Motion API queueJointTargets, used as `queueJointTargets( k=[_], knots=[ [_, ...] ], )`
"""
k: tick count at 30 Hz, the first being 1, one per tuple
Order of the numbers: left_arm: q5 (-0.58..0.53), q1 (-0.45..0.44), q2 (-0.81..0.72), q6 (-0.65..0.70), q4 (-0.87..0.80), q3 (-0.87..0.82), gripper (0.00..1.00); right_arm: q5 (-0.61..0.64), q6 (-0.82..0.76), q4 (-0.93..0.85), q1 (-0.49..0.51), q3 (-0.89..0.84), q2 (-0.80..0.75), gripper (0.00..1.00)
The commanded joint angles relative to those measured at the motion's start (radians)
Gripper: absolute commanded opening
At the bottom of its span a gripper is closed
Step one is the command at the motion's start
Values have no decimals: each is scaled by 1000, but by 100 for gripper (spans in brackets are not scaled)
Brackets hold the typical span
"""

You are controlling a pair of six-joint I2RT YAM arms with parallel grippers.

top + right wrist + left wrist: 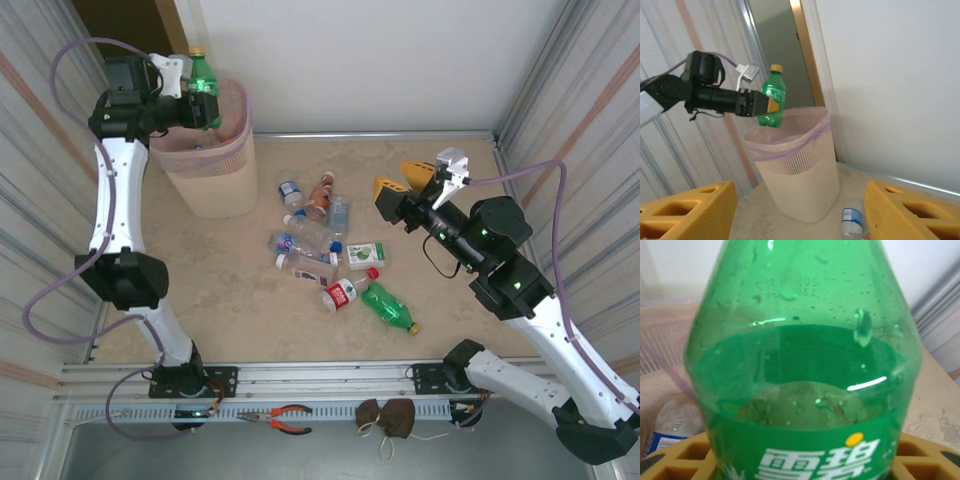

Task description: Put the plastic bottles in the bin

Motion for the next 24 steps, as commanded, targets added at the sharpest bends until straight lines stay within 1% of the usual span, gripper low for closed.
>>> queueJointTargets(
  k=[1, 8, 13, 18, 24],
  knots=[
    [-12, 21, 58, 4, -92, 73, 49, 2, -31, 2, -9, 38, 4, 67],
    [-24, 44, 169, 14, -139, 96, 50, -1, -31, -4, -16, 35, 4, 67],
    [-63, 46, 230, 28, -177, 95, 53, -3, -30, -7, -22, 28, 2, 67],
    [-77, 47, 288, 31, -193, 90, 58, -5, -26, -10, -28, 20, -2, 67],
    [-89, 47, 287, 29, -192, 89, 68, -5, -21, -13, -36, 9, -13, 68]
  ],
)
